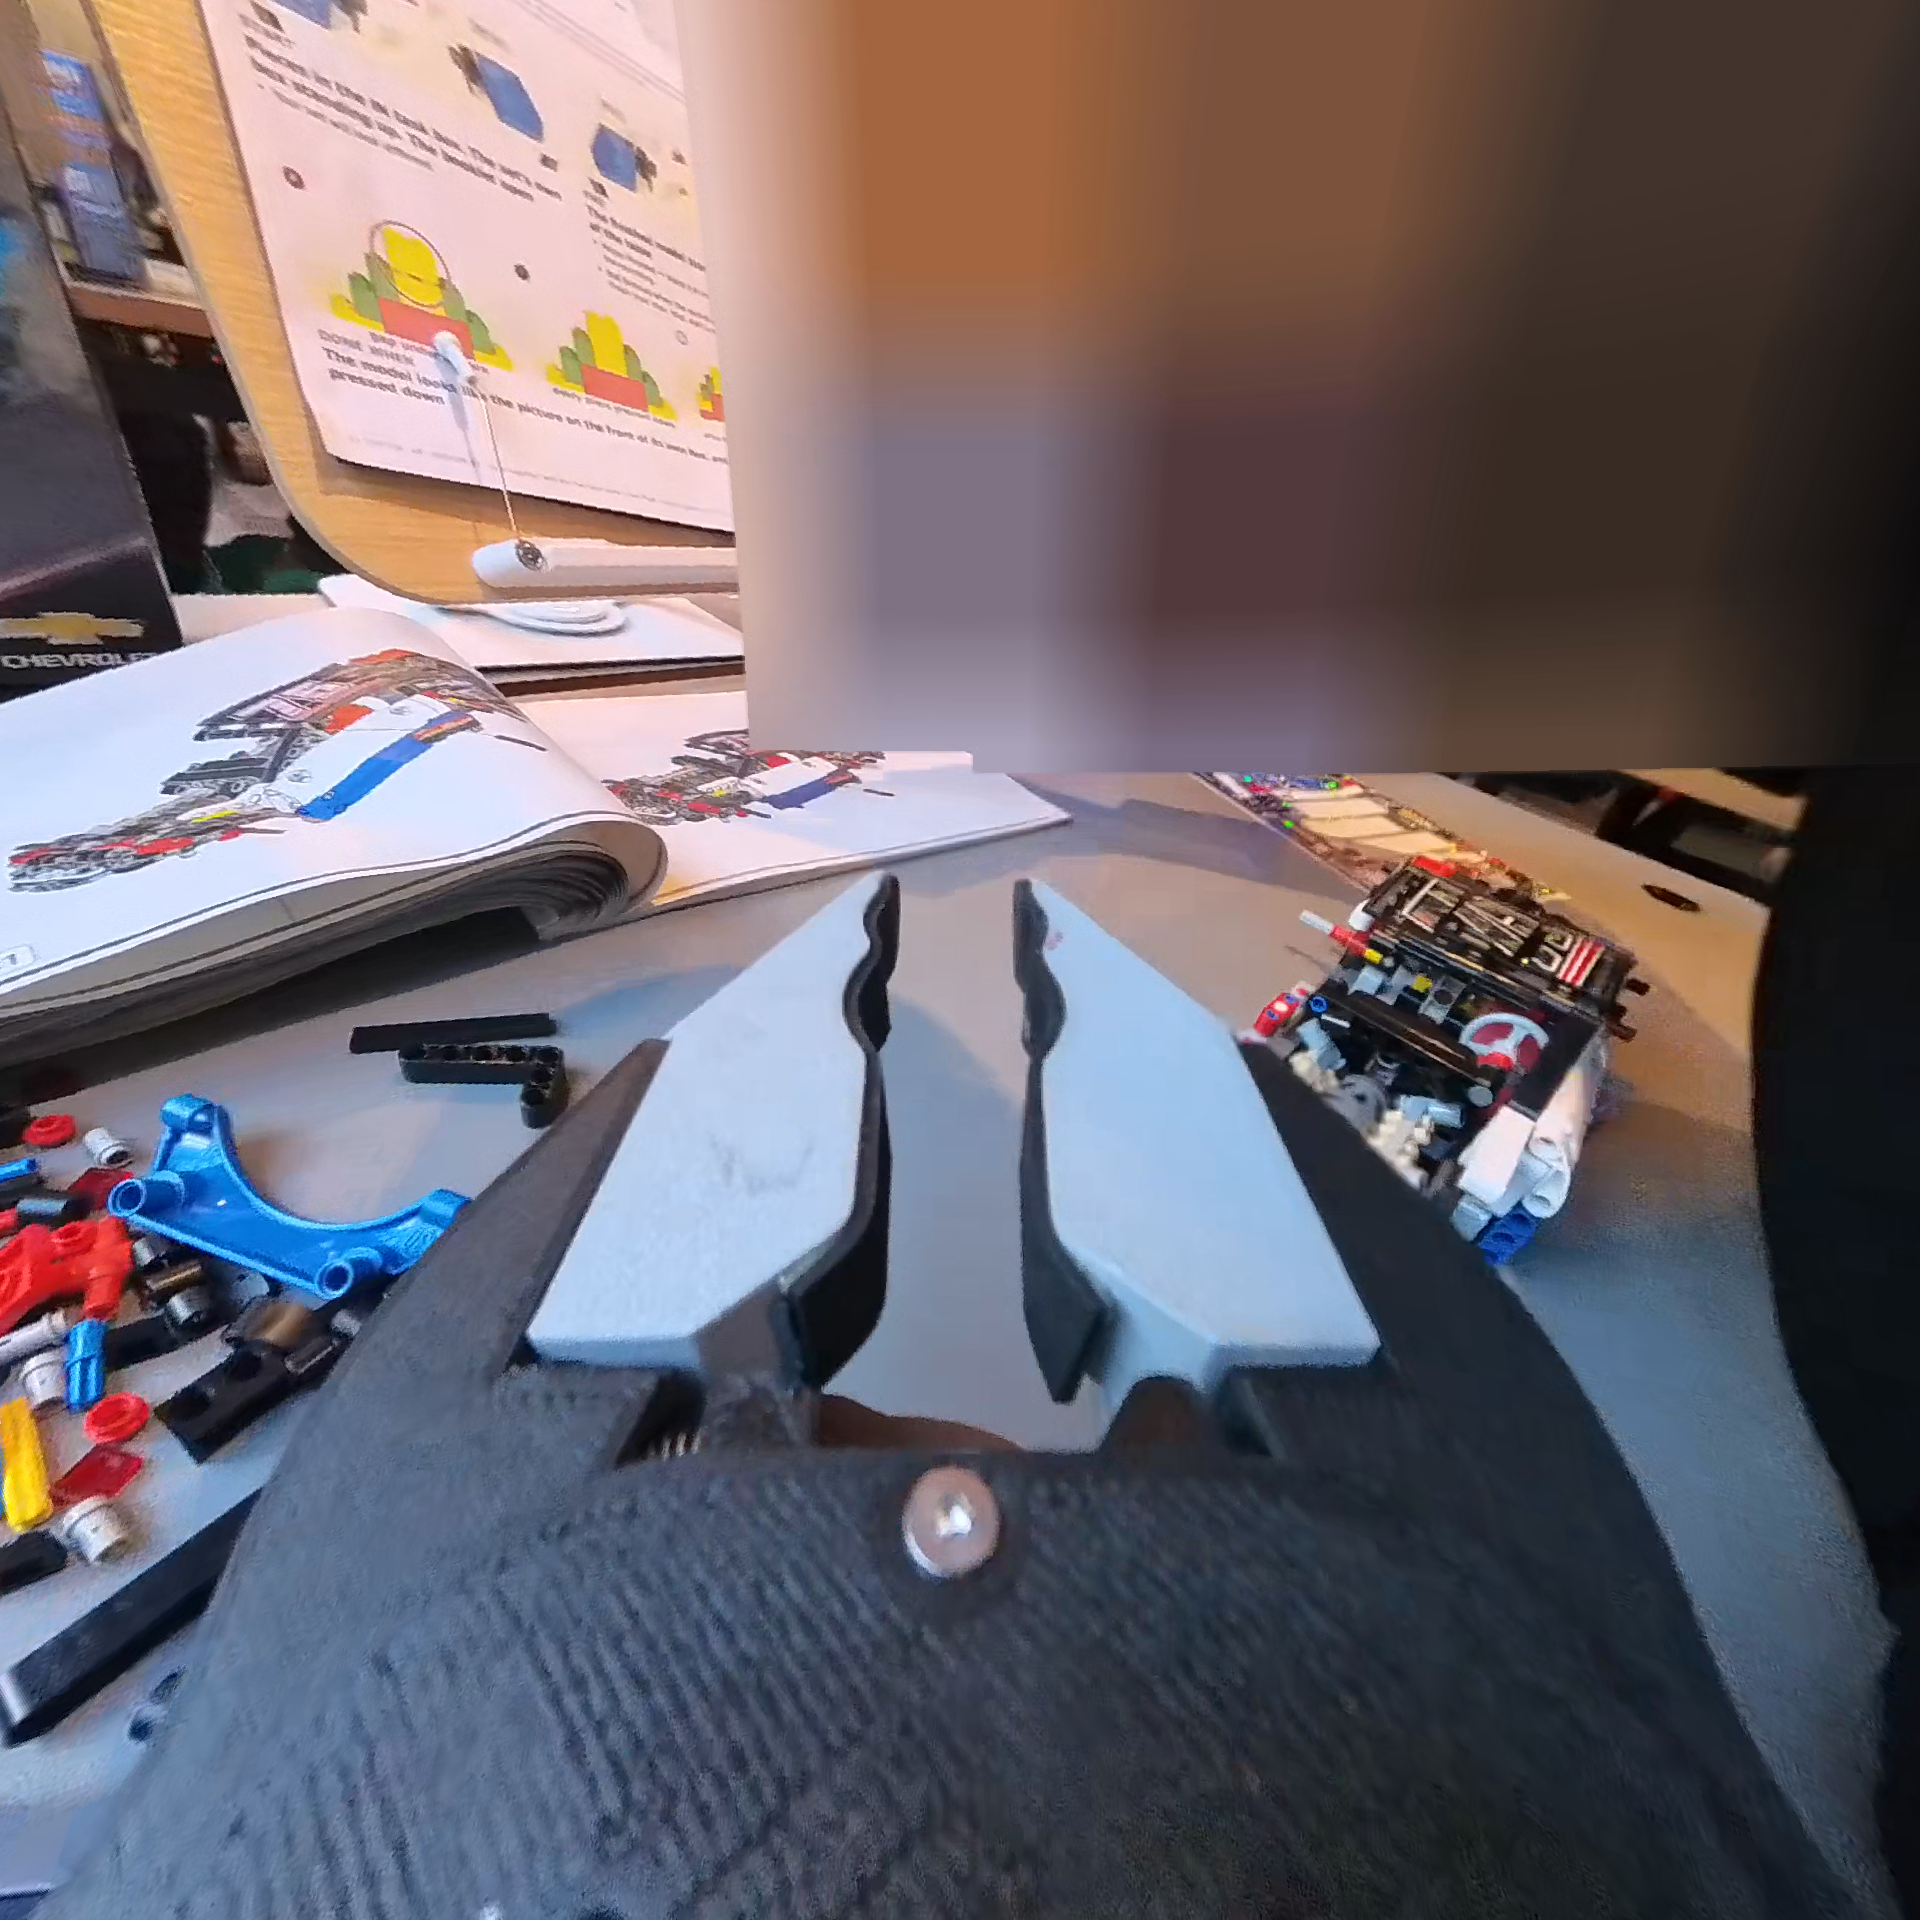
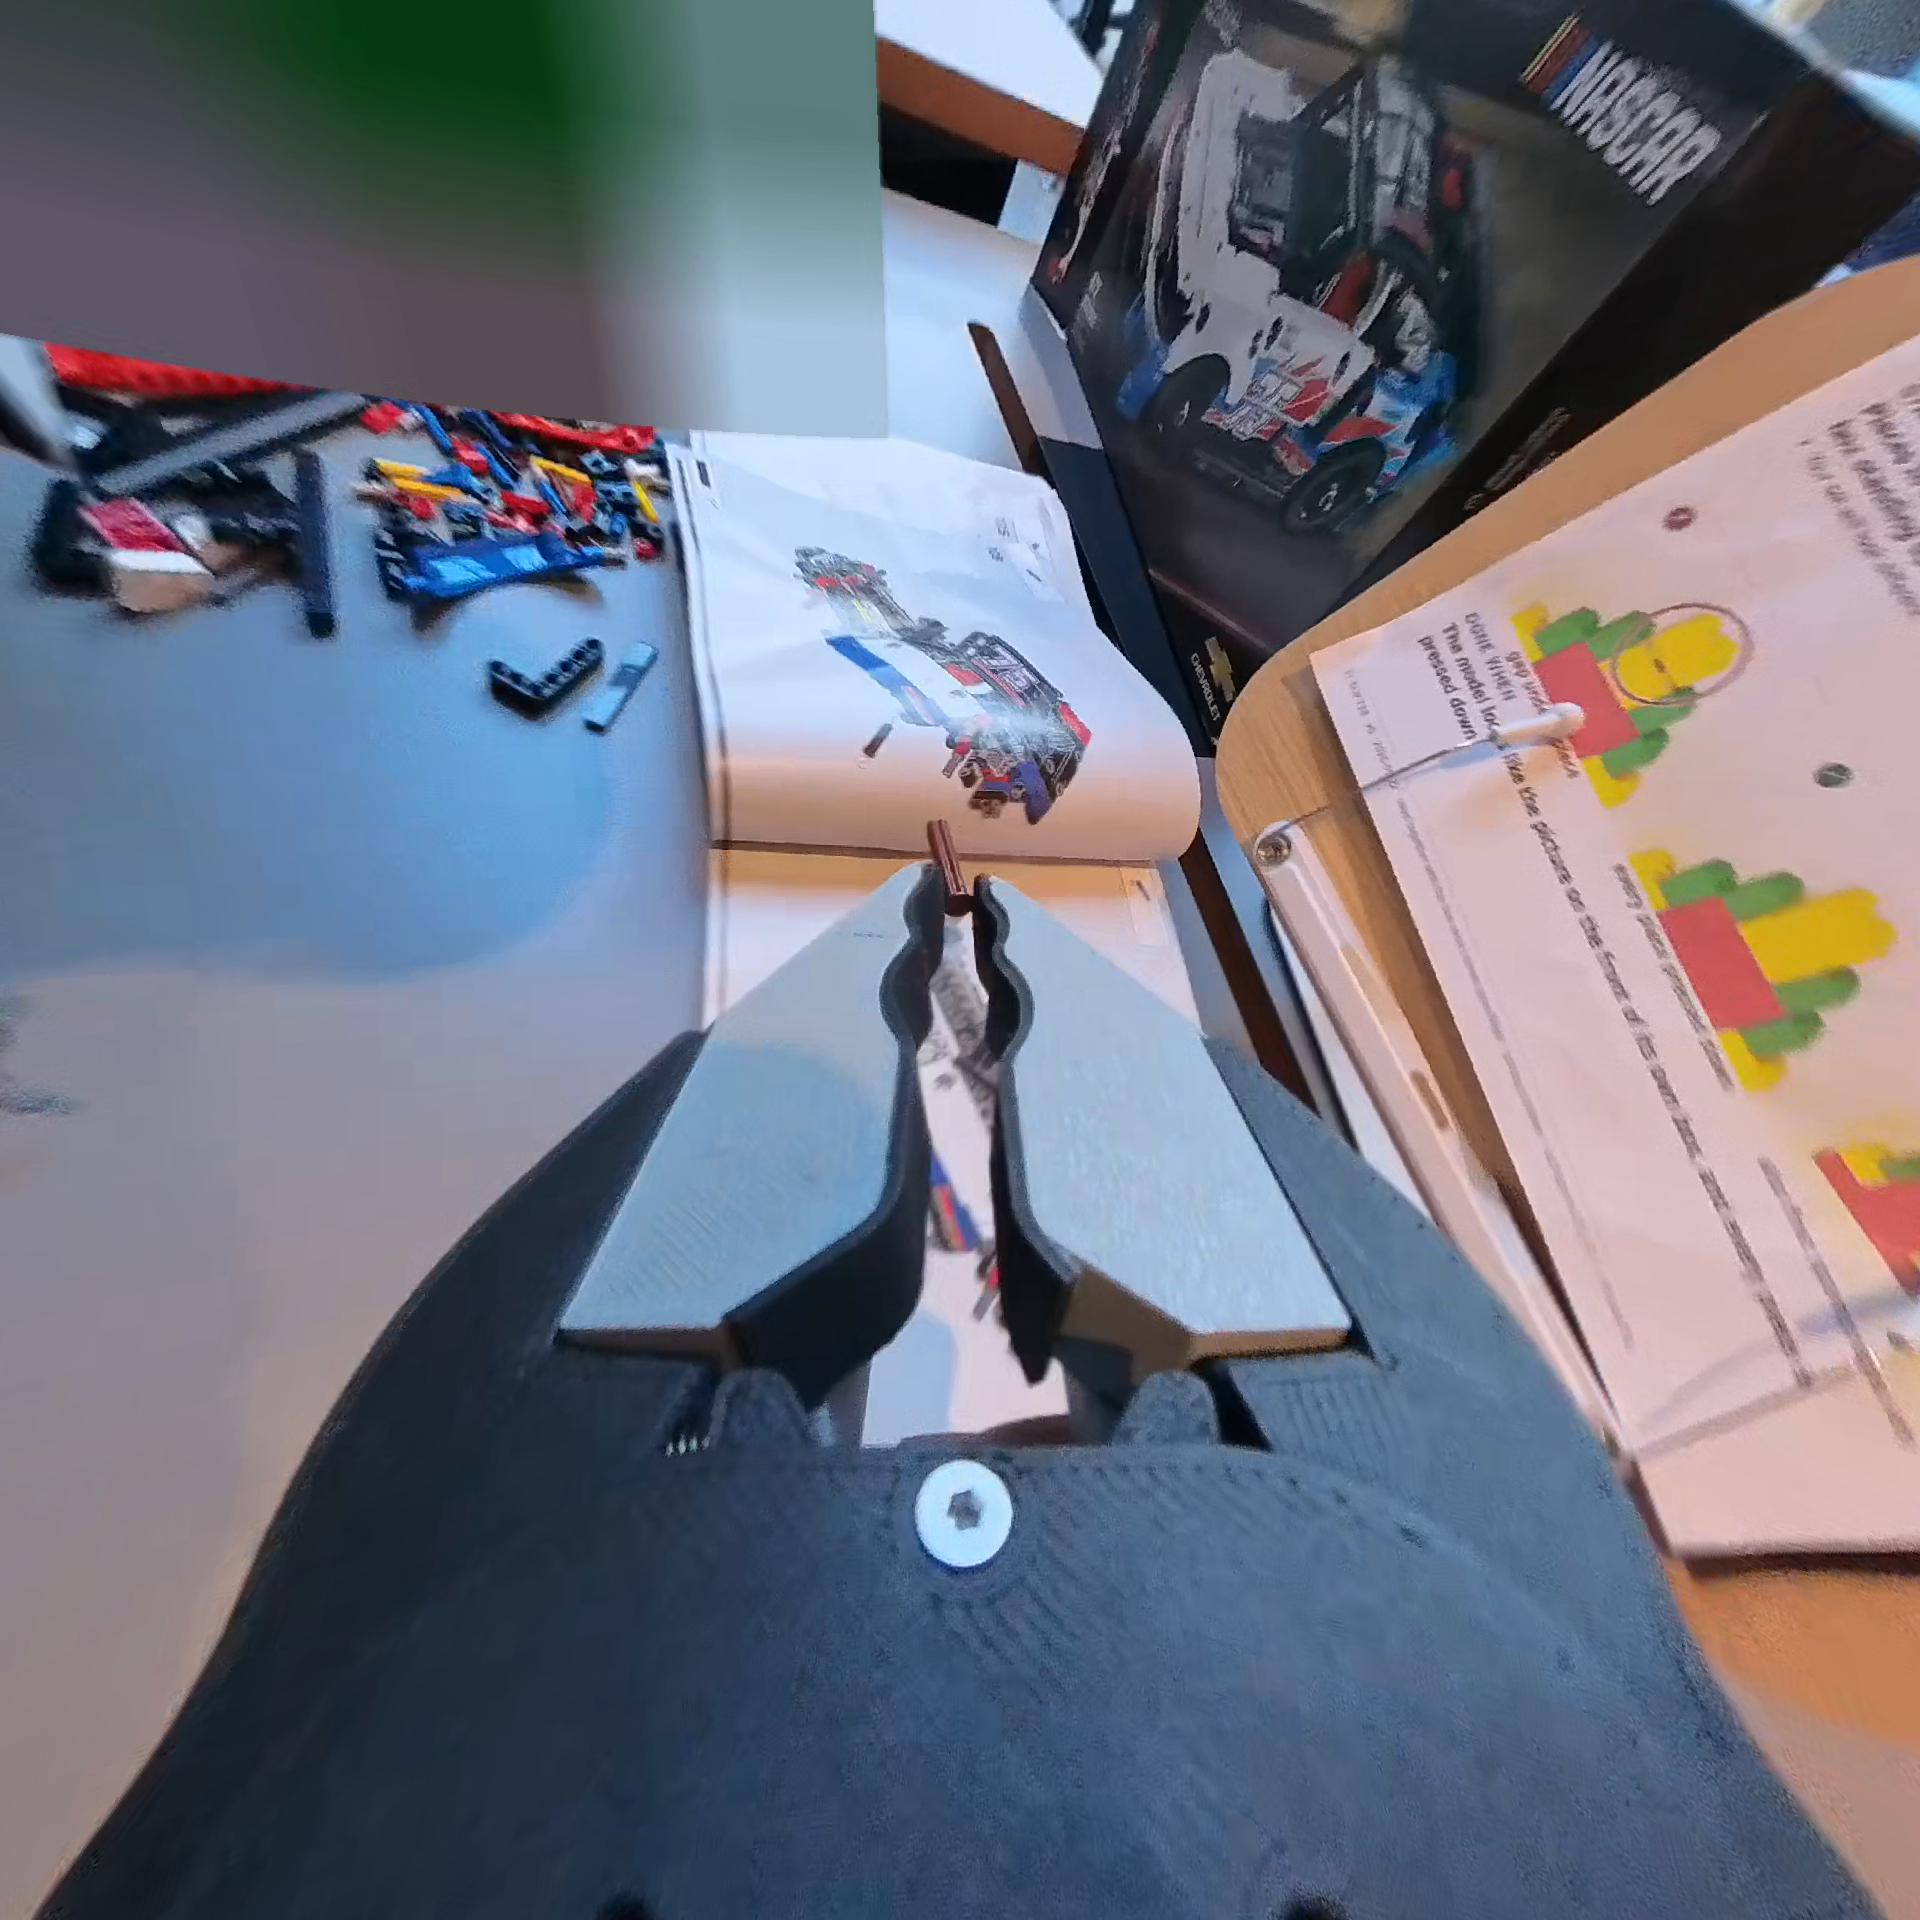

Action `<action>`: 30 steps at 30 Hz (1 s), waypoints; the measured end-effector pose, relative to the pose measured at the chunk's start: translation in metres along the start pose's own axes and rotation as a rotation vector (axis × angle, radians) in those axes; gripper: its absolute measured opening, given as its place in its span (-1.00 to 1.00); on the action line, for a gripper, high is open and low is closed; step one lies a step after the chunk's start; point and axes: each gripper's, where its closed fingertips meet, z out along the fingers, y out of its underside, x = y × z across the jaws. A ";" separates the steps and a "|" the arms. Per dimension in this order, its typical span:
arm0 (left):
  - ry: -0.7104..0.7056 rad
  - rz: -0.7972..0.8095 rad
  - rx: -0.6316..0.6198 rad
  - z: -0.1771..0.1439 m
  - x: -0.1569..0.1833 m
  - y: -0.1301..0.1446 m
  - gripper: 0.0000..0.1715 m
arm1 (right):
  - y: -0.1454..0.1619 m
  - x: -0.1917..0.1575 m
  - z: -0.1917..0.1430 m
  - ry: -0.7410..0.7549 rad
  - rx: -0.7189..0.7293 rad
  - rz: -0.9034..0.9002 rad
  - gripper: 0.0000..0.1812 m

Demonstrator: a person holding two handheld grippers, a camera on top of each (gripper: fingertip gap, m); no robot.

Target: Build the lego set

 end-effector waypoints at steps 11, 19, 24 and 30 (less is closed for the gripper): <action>0.197 -0.041 -0.295 0.023 0.023 0.039 -0.72 | -0.001 -0.088 -0.118 0.001 0.066 0.422 -0.97; 0.390 0.112 -0.601 0.007 0.055 0.083 -0.61 | 0.009 -0.141 -0.181 -0.102 0.182 0.667 -0.97; 0.514 0.216 -0.657 -0.001 0.075 0.085 -0.48 | 0.036 -0.175 -0.229 -0.023 0.164 0.750 -0.97; 0.616 0.258 -0.832 -0.011 0.084 0.110 -0.36 | 0.118 -0.229 -0.262 0.181 -0.041 0.880 -0.97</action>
